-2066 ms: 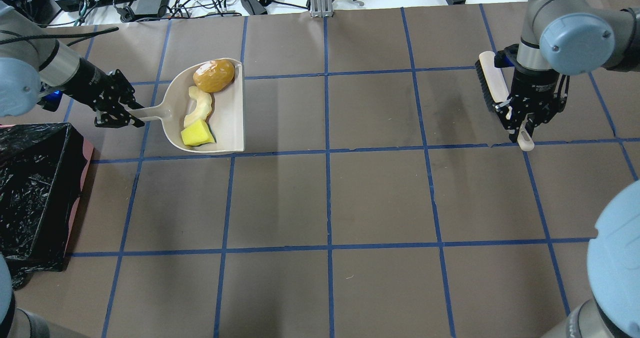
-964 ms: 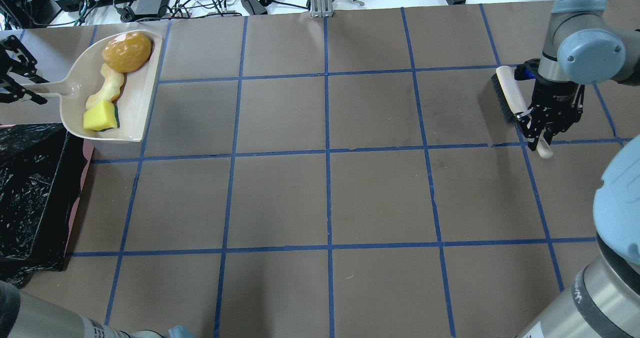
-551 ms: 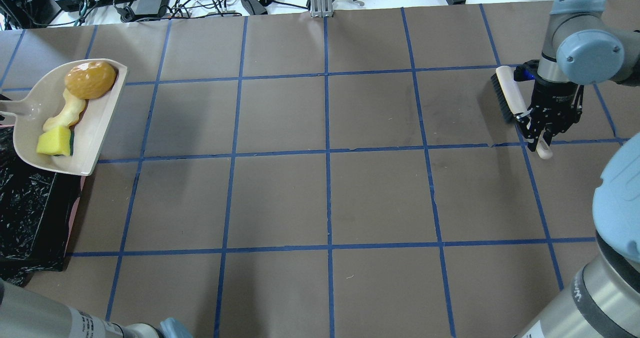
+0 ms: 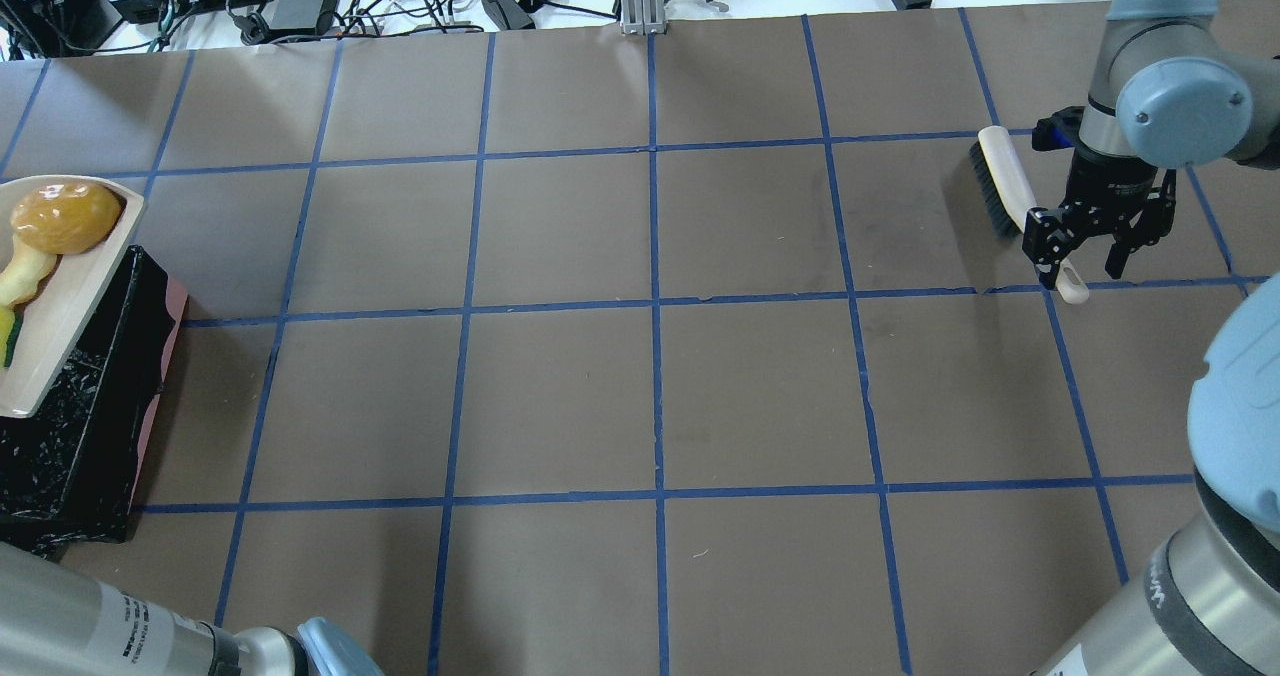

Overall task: Sweep and dump trash into bin
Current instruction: 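Tip the dustpan over the bin with the left gripper while the right lowers the brush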

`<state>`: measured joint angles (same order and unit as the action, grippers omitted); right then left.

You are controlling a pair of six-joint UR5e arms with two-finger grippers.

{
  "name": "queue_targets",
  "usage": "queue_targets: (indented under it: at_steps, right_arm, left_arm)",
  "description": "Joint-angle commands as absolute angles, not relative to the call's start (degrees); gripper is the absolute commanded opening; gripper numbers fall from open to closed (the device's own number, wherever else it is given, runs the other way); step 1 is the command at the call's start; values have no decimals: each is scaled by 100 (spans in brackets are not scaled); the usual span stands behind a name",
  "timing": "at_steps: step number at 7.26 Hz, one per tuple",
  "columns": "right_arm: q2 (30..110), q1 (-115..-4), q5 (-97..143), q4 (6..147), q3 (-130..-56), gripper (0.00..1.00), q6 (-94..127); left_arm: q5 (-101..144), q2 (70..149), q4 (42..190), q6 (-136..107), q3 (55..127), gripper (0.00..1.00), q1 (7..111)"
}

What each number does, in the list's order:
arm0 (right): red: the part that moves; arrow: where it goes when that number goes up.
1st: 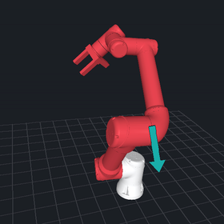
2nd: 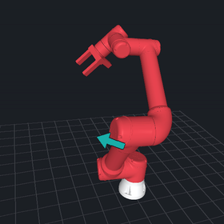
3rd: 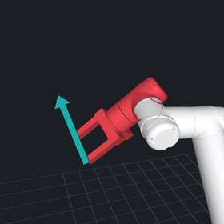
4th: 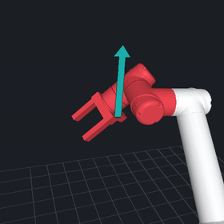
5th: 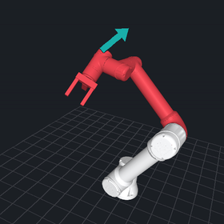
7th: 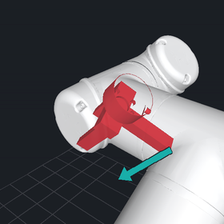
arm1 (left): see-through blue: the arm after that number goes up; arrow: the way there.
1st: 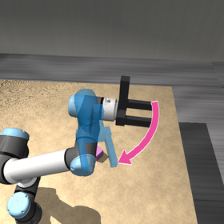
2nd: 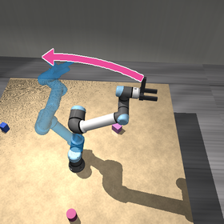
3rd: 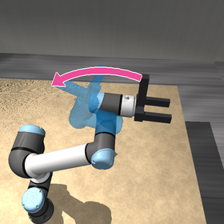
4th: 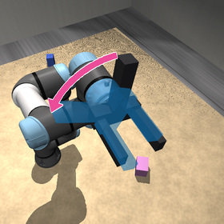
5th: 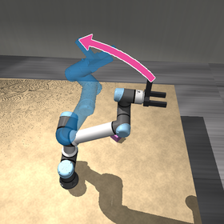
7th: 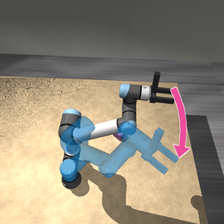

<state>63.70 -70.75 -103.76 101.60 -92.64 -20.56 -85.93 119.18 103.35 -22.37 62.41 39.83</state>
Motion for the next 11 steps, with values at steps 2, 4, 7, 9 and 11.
queue_targets:
  at_steps: [2, 4, 7, 9, 11]
  right_arm:
    - [6967, -7093, -10196, 10231, -9228, 99, -2039]
    - [7084, -7093, -10178, 10204, -9237, 99, -2039]
    - [7066, -7093, -10169, 10213, -9281, 99, -2039]
    - [7145, -7101, -10169, 10204, -9238, 99, -2039]
    - [7503, -7145, -10099, 9995, -9229, 99, -2039]
  left_arm:
    - [-9042, 12601, 10363, -1356, 5443, 0, 3639]
    - [-9411, 13014, 10362, -1109, 4846, 0, 3621]
    - [-10054, 13560, 9994, -1010, 4133, 0, 3691]
    - [-10693, 13544, 9958, -1273, 3991, 0, 4146]
    - [-11248, 13544, 9879, -1536, 3877, 0, 4428]
